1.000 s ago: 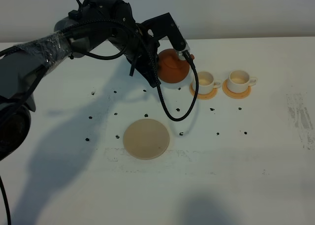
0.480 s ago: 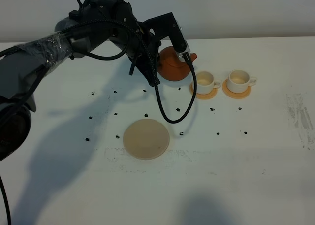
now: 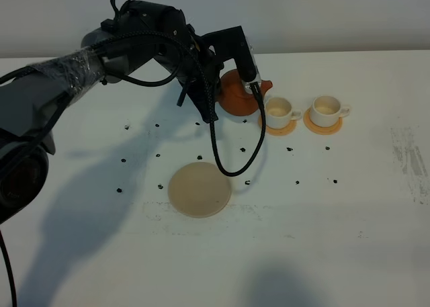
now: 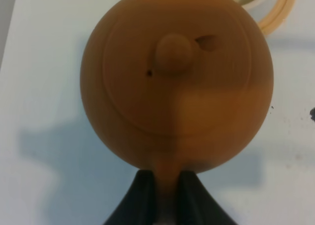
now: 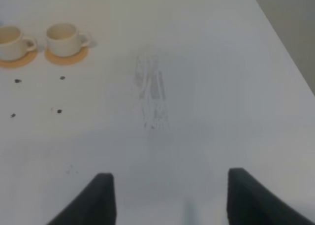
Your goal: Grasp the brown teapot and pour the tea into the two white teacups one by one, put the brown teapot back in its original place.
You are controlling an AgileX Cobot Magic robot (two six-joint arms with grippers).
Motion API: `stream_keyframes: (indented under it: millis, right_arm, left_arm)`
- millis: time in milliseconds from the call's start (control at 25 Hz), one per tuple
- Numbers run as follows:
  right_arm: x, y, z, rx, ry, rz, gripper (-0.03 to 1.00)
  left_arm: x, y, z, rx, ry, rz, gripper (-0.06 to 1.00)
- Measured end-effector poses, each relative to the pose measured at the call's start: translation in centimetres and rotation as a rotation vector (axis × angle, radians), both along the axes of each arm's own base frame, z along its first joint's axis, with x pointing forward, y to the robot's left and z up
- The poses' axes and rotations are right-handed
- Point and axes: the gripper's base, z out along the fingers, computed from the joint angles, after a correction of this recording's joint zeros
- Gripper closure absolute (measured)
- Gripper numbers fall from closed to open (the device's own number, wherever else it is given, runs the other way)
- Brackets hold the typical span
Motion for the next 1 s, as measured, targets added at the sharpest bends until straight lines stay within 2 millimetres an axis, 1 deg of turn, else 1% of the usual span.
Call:
stream_keyframes:
  millis: [680, 1000]
  right_arm:
    - [0.0, 0.0, 0.0, 0.0, 0.0, 0.0, 0.45]
    - [0.0, 0.0, 0.0, 0.0, 0.0, 0.0, 0.45]
  left_arm:
    - [0.61, 0.25, 0.23, 0.068, -0.1, -0.07, 0.86]
    - [0.51, -0.29, 0.11, 0.093, -0.134, -0.135, 0.86]
